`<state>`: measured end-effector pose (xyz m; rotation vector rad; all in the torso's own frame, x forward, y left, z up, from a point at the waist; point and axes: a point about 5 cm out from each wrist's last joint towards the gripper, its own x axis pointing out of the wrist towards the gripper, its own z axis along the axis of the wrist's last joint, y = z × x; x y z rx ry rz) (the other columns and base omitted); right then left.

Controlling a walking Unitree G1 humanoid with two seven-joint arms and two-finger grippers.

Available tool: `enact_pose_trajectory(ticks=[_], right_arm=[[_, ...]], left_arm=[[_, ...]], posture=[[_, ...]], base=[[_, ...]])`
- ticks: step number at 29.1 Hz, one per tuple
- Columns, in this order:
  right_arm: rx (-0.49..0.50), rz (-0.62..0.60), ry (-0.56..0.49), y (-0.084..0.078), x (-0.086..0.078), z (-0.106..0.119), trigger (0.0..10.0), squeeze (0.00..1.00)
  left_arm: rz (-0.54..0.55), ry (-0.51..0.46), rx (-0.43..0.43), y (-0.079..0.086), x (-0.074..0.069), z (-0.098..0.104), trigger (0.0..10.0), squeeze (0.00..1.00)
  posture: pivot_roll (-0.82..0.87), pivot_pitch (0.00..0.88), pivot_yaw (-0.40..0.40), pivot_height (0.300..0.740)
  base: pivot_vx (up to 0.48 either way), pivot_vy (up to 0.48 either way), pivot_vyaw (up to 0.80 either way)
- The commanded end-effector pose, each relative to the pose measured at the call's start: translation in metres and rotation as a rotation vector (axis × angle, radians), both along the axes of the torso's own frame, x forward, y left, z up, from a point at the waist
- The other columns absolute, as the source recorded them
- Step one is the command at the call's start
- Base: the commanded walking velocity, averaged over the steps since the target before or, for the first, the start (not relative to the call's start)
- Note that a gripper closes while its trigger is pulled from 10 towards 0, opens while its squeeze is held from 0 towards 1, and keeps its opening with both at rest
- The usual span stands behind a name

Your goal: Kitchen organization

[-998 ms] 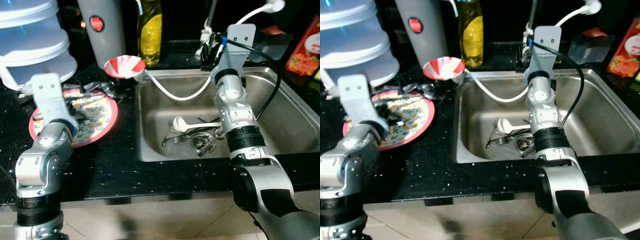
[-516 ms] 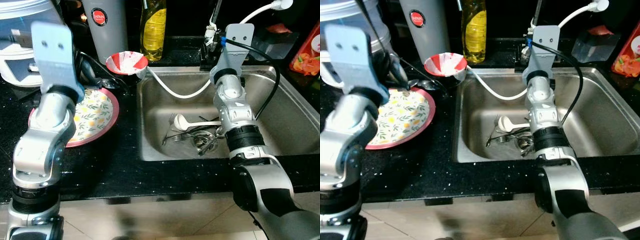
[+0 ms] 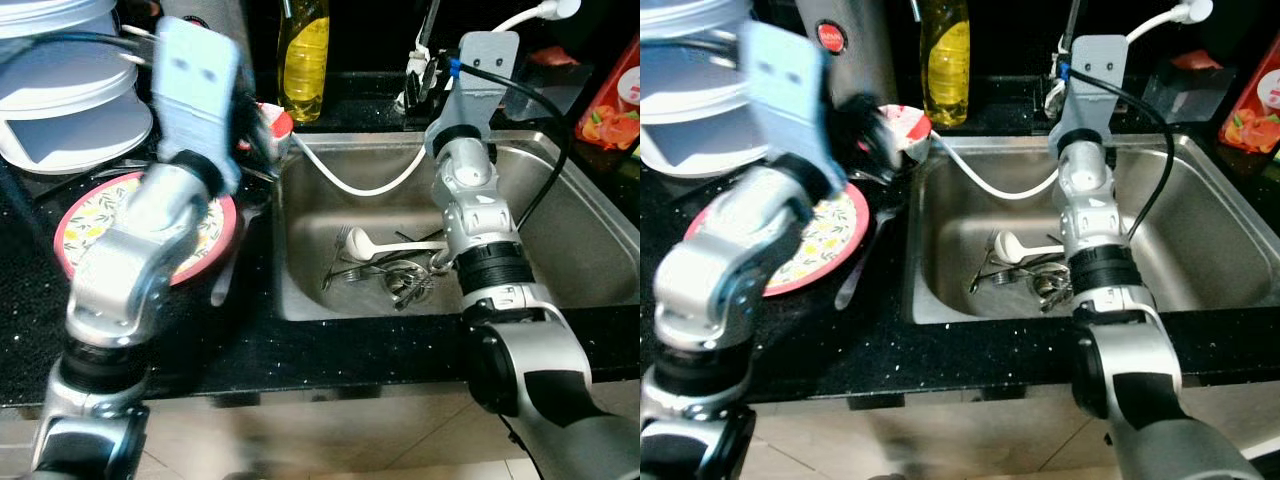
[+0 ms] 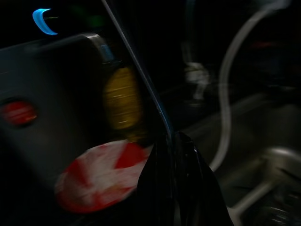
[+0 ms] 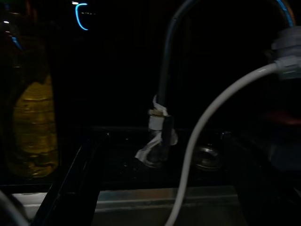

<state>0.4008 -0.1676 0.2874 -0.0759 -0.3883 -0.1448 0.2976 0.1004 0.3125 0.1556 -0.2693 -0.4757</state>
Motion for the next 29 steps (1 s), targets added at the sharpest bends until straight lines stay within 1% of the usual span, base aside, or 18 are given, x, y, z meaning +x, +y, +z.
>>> enact_pose_trajectory(ticks=[1,2,3,6,8,9,11,13,14,16,17,21,23,24,25,27,28,29], right_arm=[[0.016,-0.022,-0.026,-0.007,-0.002,0.006,10.0,0.00],[0.015,-0.032,-0.028,-0.011,-0.002,0.007,10.0,0.00],[0.015,-0.032,-0.028,-0.011,-0.002,0.007,10.0,0.00],[0.009,-0.056,-0.029,-0.019,-0.002,0.008,10.0,0.00],[0.006,-0.069,-0.028,-0.023,-0.002,0.009,10.0,0.00],[0.006,-0.069,-0.028,-0.023,-0.002,0.009,10.0,0.00],[0.007,-0.075,-0.027,-0.026,-0.002,0.010,10.0,0.00],[0.010,-0.080,-0.028,-0.027,-0.002,0.009,10.0,0.00],[0.010,-0.080,-0.028,-0.027,-0.002,0.009,10.0,0.00],[0.011,-0.083,-0.027,-0.027,-0.002,0.009,10.0,0.00],[0.012,-0.085,-0.027,-0.028,-0.002,0.008,10.0,0.00],[0.012,-0.094,-0.026,-0.030,-0.003,0.007,10.0,0.00],[0.011,-0.100,-0.027,-0.032,-0.003,0.007,10.0,0.00],[0.011,-0.100,-0.027,-0.032,-0.003,0.007,10.0,0.00],[0.011,-0.101,-0.028,-0.033,-0.004,0.007,10.0,0.00],[0.007,-0.097,-0.034,-0.031,-0.004,0.009,10.0,0.00],[0.007,-0.097,-0.034,-0.031,-0.004,0.009,10.0,0.00],[0.005,-0.094,-0.036,-0.030,-0.004,0.009,10.0,0.00]], left_arm=[[-0.041,0.059,-0.005,-0.001,0.003,-0.002,10.0,0.00],[-0.050,0.092,0.002,0.000,0.008,-0.004,10.0,0.00],[-0.050,0.092,0.002,0.000,0.008,-0.004,10.0,0.00],[-0.109,0.215,0.033,-0.001,0.020,-0.014,10.0,0.00],[-0.117,0.272,0.128,-0.002,0.030,-0.028,10.0,0.00],[-0.117,0.272,0.128,-0.002,0.030,-0.028,10.0,0.00],[-0.172,0.307,0.224,-0.009,0.035,-0.041,10.0,0.00],[-0.246,0.319,0.288,-0.022,0.035,-0.053,10.0,0.00],[-0.246,0.319,0.288,-0.022,0.035,-0.053,10.0,0.00],[-0.286,0.329,0.301,-0.029,0.033,-0.058,10.0,0.04],[-0.322,0.335,0.310,-0.035,0.030,-0.062,10.0,1.00],[-0.380,0.322,0.304,-0.042,0.026,-0.062,10.0,1.00],[-0.383,0.261,0.265,-0.041,0.026,-0.050,10.0,1.00],[-0.383,0.261,0.265,-0.041,0.026,-0.050,10.0,1.00],[-0.375,0.230,0.237,-0.038,0.027,-0.042,10.0,0.00],[-0.292,0.130,0.127,-0.022,0.031,-0.015,10.0,0.00],[-0.292,0.130,0.127,-0.022,0.031,-0.015,10.0,0.00],[-0.261,0.097,0.087,-0.017,0.031,-0.007,10.0,0.00]], posture=[[0.17,0.000,0.012,0.740],[0.17,0.000,0.014,0.740],[0.17,0.000,0.014,0.740],[0.17,0.000,0.016,0.740],[0.17,0.000,0.016,0.740],[0.17,0.000,0.016,0.740],[0.17,0.000,0.018,0.740],[0.17,0.000,0.018,0.740],[0.17,0.000,0.018,0.740],[0.16,0.000,0.024,0.740],[0.15,0.000,0.028,0.740],[0.15,0.000,0.031,0.740],[0.14,0.000,0.032,0.740],[0.14,0.000,0.032,0.740],[0.14,0.000,0.031,0.740],[0.14,0.000,0.032,0.740],[0.14,0.000,0.032,0.740],[0.14,0.000,0.031,0.740]], base=[[0.000,0.000,0.00],[0.000,0.000,0.00],[0.000,0.000,0.00],[0.000,0.000,0.00],[0.000,0.000,0.00],[0.000,0.000,0.00],[0.000,0.000,0.00],[0.000,0.000,0.00],[0.000,0.000,0.00],[0.000,0.000,0.00],[0.000,0.000,0.00],[0.000,0.000,0.00],[0.000,0.000,0.00],[0.000,0.000,0.00],[0.000,0.000,0.00],[0.000,0.000,0.00],[0.000,0.000,0.00],[0.000,0.000,0.00]])
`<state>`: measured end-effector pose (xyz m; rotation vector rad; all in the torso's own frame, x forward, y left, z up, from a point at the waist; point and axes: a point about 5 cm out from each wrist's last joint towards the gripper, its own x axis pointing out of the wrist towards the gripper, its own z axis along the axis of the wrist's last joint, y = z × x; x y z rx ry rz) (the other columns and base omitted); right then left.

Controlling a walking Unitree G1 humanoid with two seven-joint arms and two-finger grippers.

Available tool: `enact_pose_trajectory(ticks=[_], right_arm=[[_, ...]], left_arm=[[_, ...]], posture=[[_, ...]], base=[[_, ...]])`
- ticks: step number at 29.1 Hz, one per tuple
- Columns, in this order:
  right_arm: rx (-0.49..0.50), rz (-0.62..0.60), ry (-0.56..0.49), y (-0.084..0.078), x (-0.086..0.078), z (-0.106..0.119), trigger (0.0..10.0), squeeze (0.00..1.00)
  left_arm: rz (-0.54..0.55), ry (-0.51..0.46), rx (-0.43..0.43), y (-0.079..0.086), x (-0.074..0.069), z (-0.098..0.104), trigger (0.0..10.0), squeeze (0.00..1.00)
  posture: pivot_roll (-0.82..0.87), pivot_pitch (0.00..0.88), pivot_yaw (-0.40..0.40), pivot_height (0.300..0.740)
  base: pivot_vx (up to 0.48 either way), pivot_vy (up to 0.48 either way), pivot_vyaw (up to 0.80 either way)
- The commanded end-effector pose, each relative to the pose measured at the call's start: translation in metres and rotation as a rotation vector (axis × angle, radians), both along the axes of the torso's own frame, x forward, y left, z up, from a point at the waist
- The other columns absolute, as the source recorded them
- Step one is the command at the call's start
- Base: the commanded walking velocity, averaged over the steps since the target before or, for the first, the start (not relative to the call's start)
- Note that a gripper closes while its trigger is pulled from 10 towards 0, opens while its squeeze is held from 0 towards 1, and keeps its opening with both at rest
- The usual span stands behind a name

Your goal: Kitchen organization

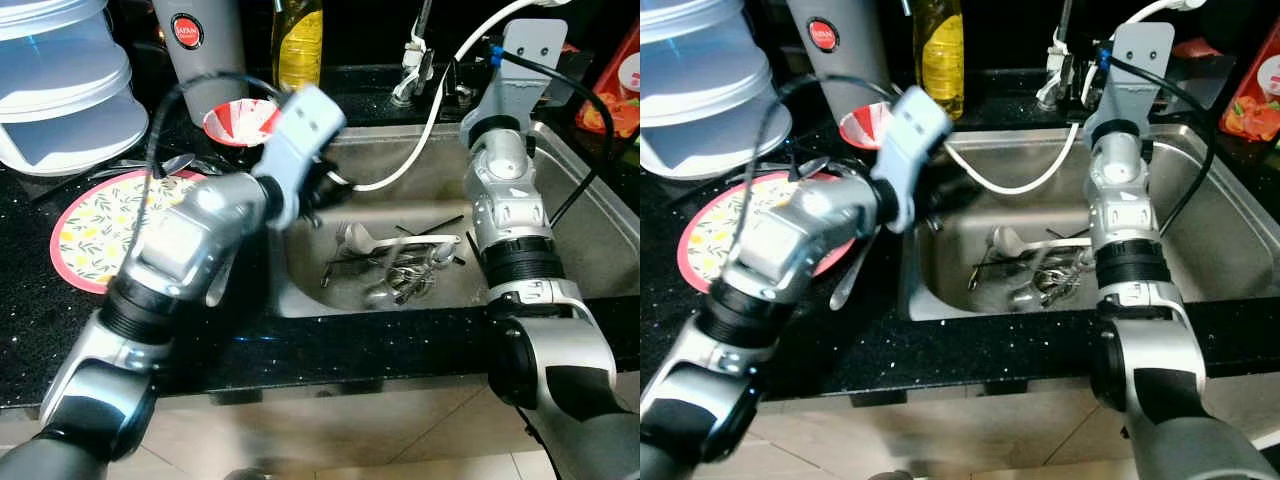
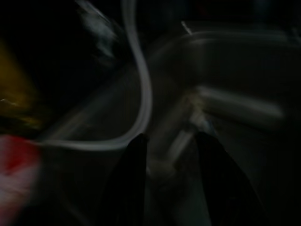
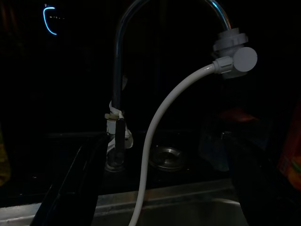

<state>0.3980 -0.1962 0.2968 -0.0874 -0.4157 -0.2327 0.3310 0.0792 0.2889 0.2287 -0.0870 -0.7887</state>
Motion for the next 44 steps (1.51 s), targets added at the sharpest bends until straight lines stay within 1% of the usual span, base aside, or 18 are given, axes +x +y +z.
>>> enact_pose_trajectory(ticks=[1,2,5,7,8,10,12,13,14,15,17,21,23,27,33,38,41,44], right_arm=[[0.002,-0.007,-0.005,-0.002,-0.001,0.000,10.0,0.00],[0.002,-0.007,-0.005,-0.002,-0.001,0.000,10.0,0.00],[0.000,0.041,-0.018,0.006,-0.002,0.001,10.0,0.00],[0.019,0.081,-0.027,0.011,-0.002,0.002,10.0,0.00],[0.019,0.081,-0.027,0.011,-0.002,0.002,10.0,0.00],[0.074,0.138,-0.024,0.016,-0.001,0.002,10.0,0.00],[0.074,0.138,-0.024,0.016,-0.001,0.002,10.0,0.00],[0.110,0.167,-0.016,0.018,-0.001,0.001,10.0,0.00],[0.110,0.167,-0.016,0.018,-0.001,0.001,10.0,0.00],[0.157,0.226,-0.005,0.024,0.000,-0.001,10.0,0.00],[0.233,0.313,-0.014,0.031,-0.001,-0.003,10.0,0.00],[0.257,0.326,-0.022,0.031,-0.002,-0.003,10.0,0.00],[0.240,0.310,-0.016,0.031,-0.001,-0.005,10.0,0.00],[0.218,0.308,-0.038,0.038,-0.003,-0.001,10.0,0.00],[0.294,0.296,-0.023,0.036,-0.007,-0.015,10.0,0.00],[0.298,0.281,-0.027,0.038,-0.006,-0.014,10.0,0.00],[0.275,0.238,-0.084,0.036,-0.014,-0.015,10.0,0.00],[0.239,0.268,-0.101,0.047,-0.018,-0.014,10.0,0.00]], left_arm=[[0.024,-0.064,-0.076,0.005,-0.003,0.017,10.0,0.00],[0.024,-0.064,-0.076,0.005,-0.003,0.017,10.0,0.00],[0.185,-0.166,-0.270,0.029,-0.008,0.042,10.0,0.00],[0.255,-0.187,-0.322,0.041,-0.012,0.046,10.0,0.00],[0.255,-0.187,-0.322,0.041,-0.012,0.046,10.0,0.00],[0.386,-0.191,-0.378,0.068,-0.014,0.045,10.0,0.00],[0.386,-0.191,-0.378,0.068,-0.014,0.045,10.0,0.00],[0.448,-0.201,-0.380,0.080,-0.016,0.044,10.0,0.00],[0.448,-0.201,-0.380,0.080,-0.016,0.044,10.0,0.00],[0.515,-0.223,-0.360,0.094,-0.019,0.042,10.0,0.00],[0.583,-0.271,-0.281,0.107,-0.023,0.040,10.0,0.00],[0.597,-0.287,-0.243,0.109,-0.025,0.038,10.0,0.00],[0.629,-0.322,-0.179,0.109,-0.025,0.037,10.0,0.00],[0.686,-0.344,-0.157,0.107,-0.021,0.037,10.0,0.00],[0.710,-0.406,-0.133,0.104,-0.022,0.043,10.0,0.00],[0.759,-0.381,-0.160,0.112,-0.018,0.038,10.0,0.00],[0.765,-0.462,-0.180,0.106,-0.018,0.046,10.0,0.00],[0.768,-0.496,-0.233,0.107,-0.023,0.052,10.0,0.00]], posture=[[0.14,0.000,0.031,0.740],[0.14,0.000,0.031,0.740],[0.15,0.000,0.028,0.740],[0.16,0.000,0.028,0.740],[0.16,0.000,0.028,0.740],[0.16,0.000,0.025,0.740],[0.16,0.000,0.025,0.740],[0.16,0.000,0.023,0.740],[0.16,0.000,0.023,0.740],[0.17,0.000,0.027,0.740],[0.17,0.000,0.031,0.740],[0.18,0.000,0.028,0.740],[0.17,0.000,0.024,0.740],[0.16,0.000,0.045,0.740],[0.18,0.000,0.034,0.740],[0.15,0.000,0.088,0.740],[0.17,0.000,0.073,0.740],[0.16,0.000,0.069,0.740]], base=[[0.000,0.000,0.00],[0.000,0.000,0.00],[0.000,0.000,0.00],[0.000,0.000,0.00],[0.000,0.000,0.00],[0.000,0.000,0.00],[0.000,0.000,0.00],[0.000,0.000,0.00],[0.000,0.000,0.00],[0.000,0.000,0.00],[0.000,0.000,0.00],[0.000,0.000,0.00],[0.000,0.000,0.00],[0.000,0.000,0.00],[0.000,0.000,0.00],[0.000,0.000,0.00],[0.000,0.000,0.00],[0.000,0.000,0.00]])
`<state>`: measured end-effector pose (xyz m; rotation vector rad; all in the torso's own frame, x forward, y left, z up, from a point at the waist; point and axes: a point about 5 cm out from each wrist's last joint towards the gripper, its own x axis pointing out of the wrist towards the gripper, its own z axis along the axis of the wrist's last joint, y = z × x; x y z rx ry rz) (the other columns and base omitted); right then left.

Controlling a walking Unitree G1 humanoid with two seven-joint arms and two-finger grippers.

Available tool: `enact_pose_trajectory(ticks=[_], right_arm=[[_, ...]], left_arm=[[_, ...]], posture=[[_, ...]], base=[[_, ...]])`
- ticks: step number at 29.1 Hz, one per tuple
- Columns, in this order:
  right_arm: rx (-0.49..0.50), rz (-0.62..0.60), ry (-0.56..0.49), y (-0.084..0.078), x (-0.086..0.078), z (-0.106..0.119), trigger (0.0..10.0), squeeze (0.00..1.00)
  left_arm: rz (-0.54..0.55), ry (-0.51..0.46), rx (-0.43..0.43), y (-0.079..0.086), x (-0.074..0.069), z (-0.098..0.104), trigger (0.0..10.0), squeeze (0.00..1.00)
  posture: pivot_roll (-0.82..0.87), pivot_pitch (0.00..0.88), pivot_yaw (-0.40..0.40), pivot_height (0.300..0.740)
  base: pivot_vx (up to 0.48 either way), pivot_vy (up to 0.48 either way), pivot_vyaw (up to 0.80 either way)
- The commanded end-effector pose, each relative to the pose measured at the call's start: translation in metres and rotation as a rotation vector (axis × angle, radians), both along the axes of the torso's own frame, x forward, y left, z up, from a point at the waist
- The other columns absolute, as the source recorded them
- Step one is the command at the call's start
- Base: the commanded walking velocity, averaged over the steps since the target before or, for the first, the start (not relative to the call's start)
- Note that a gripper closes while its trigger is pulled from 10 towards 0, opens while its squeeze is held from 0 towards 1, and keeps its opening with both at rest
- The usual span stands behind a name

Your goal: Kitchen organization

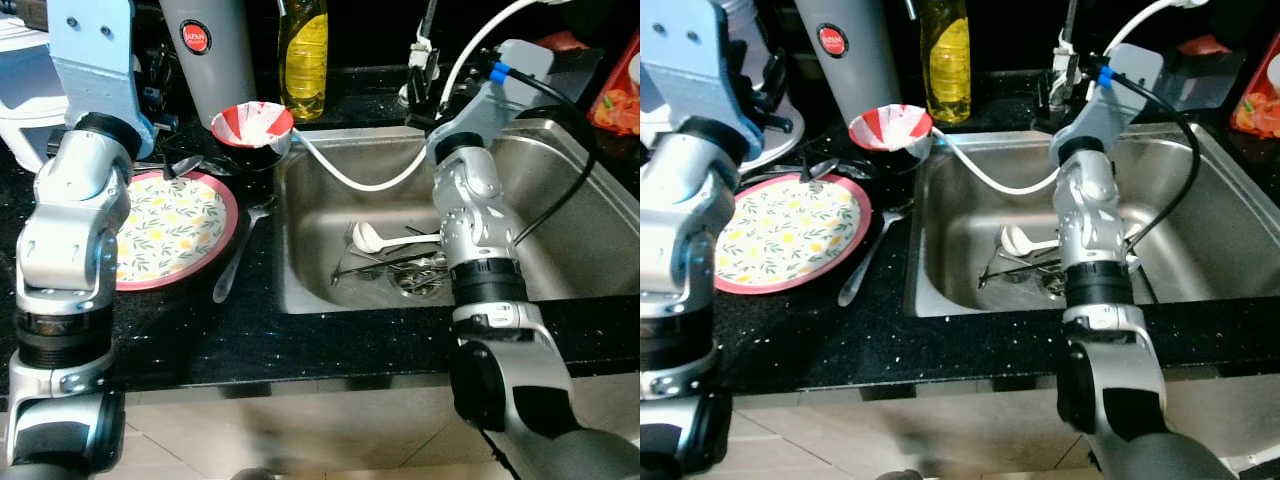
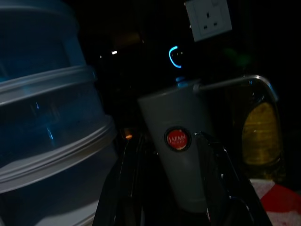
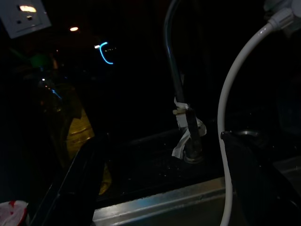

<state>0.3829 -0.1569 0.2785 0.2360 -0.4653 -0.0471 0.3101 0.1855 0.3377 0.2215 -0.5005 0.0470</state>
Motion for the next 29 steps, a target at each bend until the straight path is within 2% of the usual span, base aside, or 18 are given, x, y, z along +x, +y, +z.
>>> enact_pose_trajectory(ticks=[1,2,4,7,10,14,16,19,22,24,27,28,29], right_arm=[[-0.075,0.036,-0.054,0.015,-0.005,0.005,10.0,0.00],[-0.133,0.037,-0.079,0.020,-0.007,0.007,10.0,0.00],[-0.170,0.019,-0.127,0.019,-0.011,0.015,10.0,0.00],[-0.144,-0.034,-0.127,0.011,-0.008,0.019,10.0,0.00],[-0.139,-0.037,-0.125,0.009,-0.007,0.021,10.0,0.00],[-0.190,-0.044,-0.116,0.008,-0.005,0.016,10.0,0.00],[-0.175,-0.068,-0.129,0.002,-0.005,0.019,10.0,0.00],[-0.082,-0.152,-0.123,-0.016,-0.003,0.027,10.0,0.00],[-0.125,-0.136,-0.144,-0.012,-0.002,0.031,10.0,0.00],[-0.147,-0.128,-0.144,-0.010,-0.001,0.030,10.0,0.00],[-0.158,-0.162,-0.180,-0.023,-0.004,0.036,10.0,0.00],[-0.148,-0.177,-0.160,-0.027,-0.002,0.033,10.0,0.00],[-0.148,-0.177,-0.160,-0.027,-0.002,0.033,10.0,0.00]], left_arm=[[-0.005,-0.035,-0.027,0.001,-0.004,0.001,10.0,0.00],[-0.006,-0.033,-0.031,0.000,-0.005,-0.003,10.0,0.00],[-0.030,-0.057,-0.004,-0.008,-0.011,-0.006,10.0,0.00],[-0.010,-0.056,0.002,-0.007,-0.012,-0.010,10.0,0.00],[-0.021,-0.050,-0.012,-0.007,-0.014,-0.013,10.0,0.00],[-0.043,-0.029,0.013,-0.012,-0.018,-0.025,10.0,0.00],[-0.080,-0.019,0.004,-0.016,-0.021,-0.028,10.0,0.00],[-0.129,0.004,0.022,-0.026,-0.028,-0.034,10.0,0.00],[-0.133,0.005,0.015,-0.028,-0.028,-0.036,10.0,0.00],[-0.114,0.005,0.016,-0.026,-0.027,-0.038,10.0,0.00],[-0.049,-0.039,0.006,-0.011,-0.026,-0.030,10.0,0.00],[-0.014,-0.048,0.014,-0.004,-0.026,-0.028,10.0,0.00],[-0.014,-0.048,0.014,-0.004,-0.026,-0.028,10.0,0.00]], posture=[[0.16,0.000,0.083,0.740],[0.16,0.000,0.085,0.740],[0.16,0.000,0.079,0.740],[0.17,0.000,0.060,0.740],[0.18,0.000,0.054,0.740],[0.20,0.000,0.035,0.740],[0.21,0.000,0.028,0.740],[0.21,0.000,0.017,0.740],[0.21,0.000,0.007,0.740],[0.21,0.000,0.006,0.740],[0.22,0.000,-0.006,0.740],[0.22,0.000,-0.017,0.740],[0.22,0.000,-0.017,0.740]], base=[[0.000,0.000,0.00],[0.000,0.000,0.00],[0.000,0.000,0.00],[0.000,0.000,0.00],[0.000,0.000,0.00],[0.000,0.000,0.00],[0.000,0.000,0.00],[0.000,0.000,0.00],[0.000,0.000,0.00],[0.000,0.000,0.00],[0.000,0.000,0.00],[0.000,0.000,0.00],[0.000,0.000,0.00]])
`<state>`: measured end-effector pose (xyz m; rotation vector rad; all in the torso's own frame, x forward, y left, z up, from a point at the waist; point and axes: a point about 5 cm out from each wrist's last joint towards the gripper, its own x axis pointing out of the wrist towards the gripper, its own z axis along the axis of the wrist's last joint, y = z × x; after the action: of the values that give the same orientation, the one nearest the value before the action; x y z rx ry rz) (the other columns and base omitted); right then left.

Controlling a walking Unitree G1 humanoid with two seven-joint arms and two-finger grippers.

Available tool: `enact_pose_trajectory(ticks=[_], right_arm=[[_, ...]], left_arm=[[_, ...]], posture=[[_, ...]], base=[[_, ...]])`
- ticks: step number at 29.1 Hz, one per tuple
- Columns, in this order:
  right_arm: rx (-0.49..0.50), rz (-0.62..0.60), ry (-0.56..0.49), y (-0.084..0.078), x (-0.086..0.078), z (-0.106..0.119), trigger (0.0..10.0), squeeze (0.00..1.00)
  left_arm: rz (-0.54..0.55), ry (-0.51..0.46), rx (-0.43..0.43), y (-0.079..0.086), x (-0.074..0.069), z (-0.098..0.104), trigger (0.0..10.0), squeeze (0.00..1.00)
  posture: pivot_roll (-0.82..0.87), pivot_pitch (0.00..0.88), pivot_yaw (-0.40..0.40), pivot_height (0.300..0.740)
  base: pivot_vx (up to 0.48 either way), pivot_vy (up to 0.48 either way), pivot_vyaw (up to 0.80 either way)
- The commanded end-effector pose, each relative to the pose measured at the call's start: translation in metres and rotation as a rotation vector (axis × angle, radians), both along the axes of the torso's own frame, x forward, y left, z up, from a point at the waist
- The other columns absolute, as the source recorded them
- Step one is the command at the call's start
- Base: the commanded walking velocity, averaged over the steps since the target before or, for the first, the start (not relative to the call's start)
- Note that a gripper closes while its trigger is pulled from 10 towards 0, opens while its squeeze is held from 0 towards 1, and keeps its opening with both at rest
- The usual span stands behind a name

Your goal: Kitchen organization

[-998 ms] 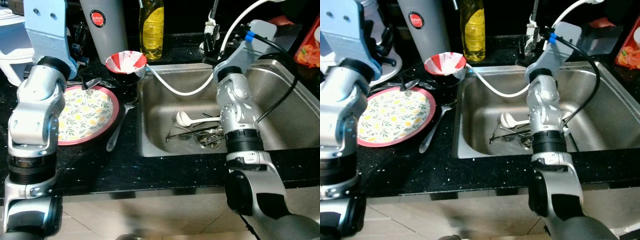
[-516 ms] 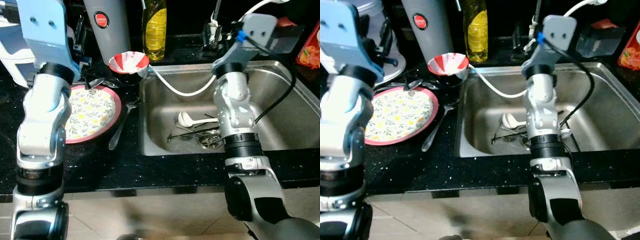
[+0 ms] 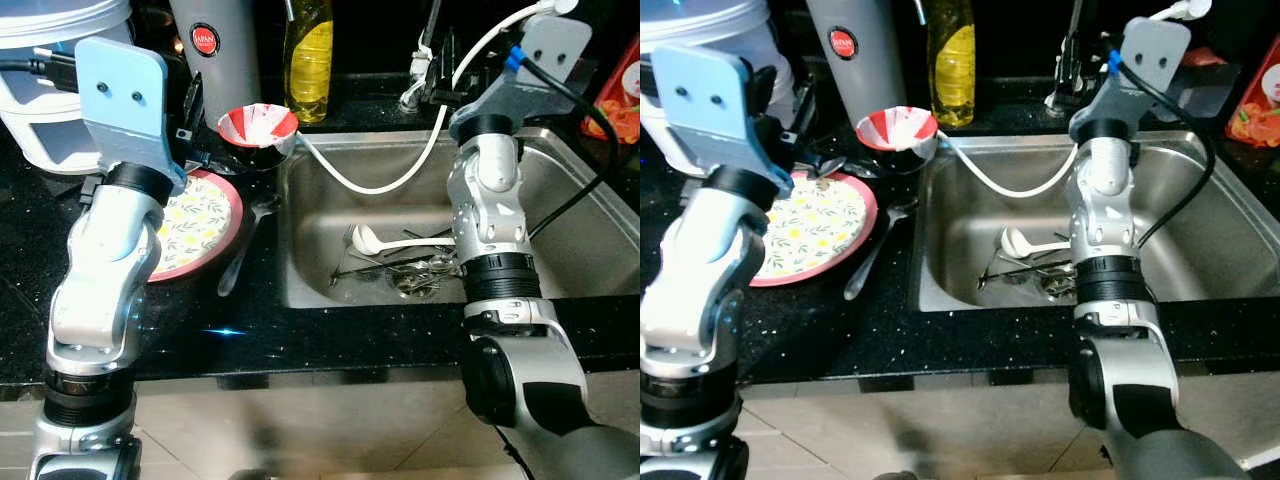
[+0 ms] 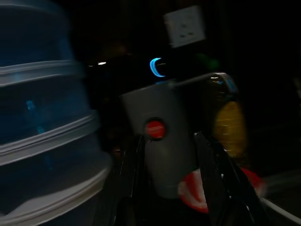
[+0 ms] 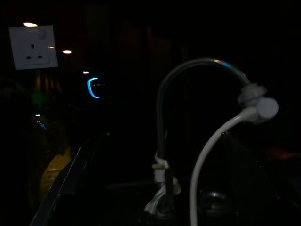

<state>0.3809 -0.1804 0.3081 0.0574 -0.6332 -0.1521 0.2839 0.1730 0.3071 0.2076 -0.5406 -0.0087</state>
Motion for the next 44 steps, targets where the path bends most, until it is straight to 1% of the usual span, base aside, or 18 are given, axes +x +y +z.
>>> enact_pose_trajectory(ticks=[1,2,4,6,8,9,10,11,13,15,16,17,24,28,30,33,38,44], right_arm=[[0.007,-0.026,0.012,-0.006,0.003,0.002,10.0,0.00],[0.007,-0.026,0.012,-0.006,0.003,0.002,10.0,0.00],[-0.056,-0.008,0.026,-0.005,0.007,0.004,10.0,0.00],[-0.169,0.039,0.027,-0.006,0.009,0.013,10.0,0.00],[-0.204,0.047,0.029,-0.007,0.010,0.014,10.0,0.00],[-0.308,0.104,0.077,-0.008,0.012,0.012,10.0,0.00],[-0.308,0.104,0.077,-0.008,0.012,0.012,10.0,0.00],[-0.342,0.129,0.099,-0.008,0.013,0.010,10.0,0.00],[-0.342,0.129,0.099,-0.008,0.013,0.010,10.0,0.00],[-0.463,0.189,0.123,-0.007,0.013,0.012,10.0,0.00],[-0.463,0.189,0.123,-0.007,0.013,0.012,10.0,0.00],[-0.549,0.216,0.124,-0.007,0.013,0.019,10.0,0.00],[-0.679,0.290,0.140,-0.001,0.011,0.012,10.0,0.00],[-0.729,0.355,0.194,0.000,0.007,-0.006,10.0,0.00],[-0.775,0.430,0.248,0.003,0.001,-0.028,10.0,0.00],[-0.779,0.467,0.264,0.008,0.000,-0.036,10.0,0.00],[-0.754,0.487,0.247,0.015,0.002,-0.032,10.0,0.00],[-0.751,0.499,0.257,0.015,0.001,-0.036,10.0,0.00]], left_arm=[[0.084,-0.025,0.014,0.018,0.001,0.007,10.0,0.00],[0.084,-0.025,0.014,0.018,0.001,0.007,10.0,0.00],[0.147,-0.043,0.033,0.039,0.000,0.014,10.0,0.00],[0.184,-0.043,0.140,0.059,0.000,0.020,10.0,0.00],[0.189,-0.038,0.176,0.064,0.000,0.020,10.0,0.00],[0.160,0.029,0.320,0.072,-0.001,0.013,10.0,0.00],[0.160,0.029,0.320,0.072,-0.001,0.013,10.0,0.00],[0.145,0.058,0.365,0.074,-0.001,0.010,10.0,0.00],[0.145,0.058,0.365,0.074,-0.001,0.010,10.0,0.00],[0.078,0.107,0.500,0.074,-0.004,0.007,10.0,0.00],[0.078,0.107,0.500,0.074,-0.004,0.007,10.0,0.00],[0.027,0.114,0.576,0.071,-0.005,0.012,10.0,0.00],[-0.050,0.133,0.648,0.066,-0.007,0.008,10.0,0.00],[-0.105,0.186,0.687,0.062,-0.015,-0.008,10.0,0.00],[-0.155,0.237,0.728,0.060,-0.023,-0.023,10.0,0.00],[-0.163,0.246,0.731,0.060,-0.026,-0.026,10.0,0.00],[-0.159,0.235,0.721,0.060,-0.026,-0.025,10.0,0.00],[-0.157,0.239,0.720,0.061,-0.027,-0.026,10.0,0.00]], posture=[[0.21,0.000,-0.018,0.740],[0.21,0.000,-0.018,0.740],[0.20,0.000,-0.016,0.740],[0.20,0.000,-0.021,0.740],[0.19,0.000,-0.023,0.740],[0.18,0.000,-0.028,0.740],[0.18,0.000,-0.028,0.740],[0.18,0.000,-0.030,0.740],[0.18,0.000,-0.030,0.740],[0.17,0.000,-0.033,0.740],[0.17,0.000,-0.033,0.740],[0.16,0.000,-0.028,0.740],[0.15,0.000,-0.043,0.740],[0.15,0.000,-0.061,0.740],[0.15,0.000,-0.074,0.740],[0.16,0.000,-0.083,0.740],[0.17,0.000,-0.087,0.740],[0.18,0.000,-0.088,0.740]], base=[[0.000,0.000,0.00],[0.000,0.000,0.00],[0.000,0.000,0.00],[0.000,0.000,0.00],[0.000,0.000,0.00],[0.000,0.000,0.00],[0.000,0.000,0.00],[0.000,0.000,0.00],[0.000,0.000,0.00],[0.000,0.000,0.00],[0.000,0.000,0.00],[0.000,0.000,0.00],[0.000,0.000,0.00],[0.000,0.000,0.00],[0.000,0.000,0.00],[0.000,0.000,0.00],[0.000,0.000,0.00],[0.000,0.000,0.00]])
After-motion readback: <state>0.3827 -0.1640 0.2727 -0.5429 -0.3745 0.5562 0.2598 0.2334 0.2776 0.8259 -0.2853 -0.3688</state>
